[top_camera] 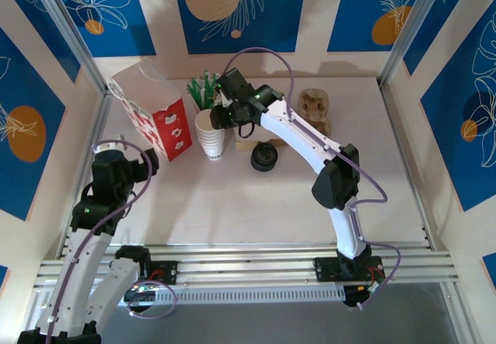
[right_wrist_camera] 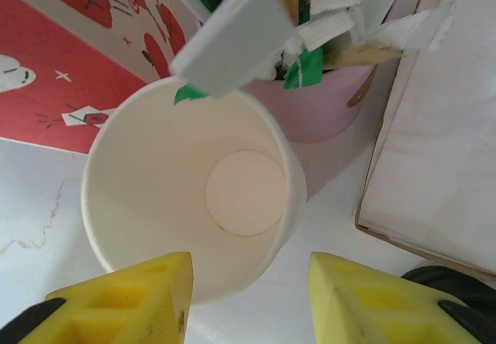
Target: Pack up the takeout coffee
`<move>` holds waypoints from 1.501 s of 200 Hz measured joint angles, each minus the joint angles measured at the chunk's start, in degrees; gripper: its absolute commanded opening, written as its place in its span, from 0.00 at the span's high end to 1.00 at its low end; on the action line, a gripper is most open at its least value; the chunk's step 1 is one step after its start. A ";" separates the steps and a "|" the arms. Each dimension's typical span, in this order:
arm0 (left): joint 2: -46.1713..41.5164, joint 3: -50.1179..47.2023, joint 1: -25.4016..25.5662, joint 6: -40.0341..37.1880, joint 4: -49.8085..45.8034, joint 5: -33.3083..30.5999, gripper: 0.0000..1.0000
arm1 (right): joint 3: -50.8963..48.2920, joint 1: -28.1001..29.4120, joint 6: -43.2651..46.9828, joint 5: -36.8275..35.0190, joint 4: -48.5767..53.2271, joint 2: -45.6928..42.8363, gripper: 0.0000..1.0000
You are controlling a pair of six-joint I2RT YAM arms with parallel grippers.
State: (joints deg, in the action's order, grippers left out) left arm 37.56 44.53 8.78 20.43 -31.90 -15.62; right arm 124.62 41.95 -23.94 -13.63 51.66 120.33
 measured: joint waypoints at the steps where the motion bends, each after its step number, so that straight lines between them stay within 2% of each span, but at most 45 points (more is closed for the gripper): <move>1: 0.00 -0.02 0.00 0.00 0.00 0.02 0.00 | 0.07 -0.02 -0.02 0.02 0.07 0.04 0.59; 93: 0.00 -0.20 0.02 -1.05 0.00 0.39 0.00 | 10.58 -0.72 -0.11 0.37 5.03 8.20 0.64; 136: 0.00 -0.24 0.04 -1.07 0.07 0.61 0.00 | 12.70 -0.72 0.15 0.37 6.47 9.49 0.75; 178: 0.00 -0.24 0.04 -1.29 0.09 0.81 0.00 | 13.75 -0.72 0.50 0.39 6.75 10.16 0.82; 238: 0.02 -0.35 0.04 -1.44 0.11 1.31 0.00 | 16.13 -0.72 0.50 0.79 8.41 11.15 1.00; 300: 0.98 -0.39 0.07 -1.46 0.11 3.15 0.00 | 19.50 -0.72 0.42 1.92 10.91 11.15 1.00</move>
State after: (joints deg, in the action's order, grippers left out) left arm 38.54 44.14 8.84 18.96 -31.79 -12.47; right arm 144.11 41.23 -23.53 -11.70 62.57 131.48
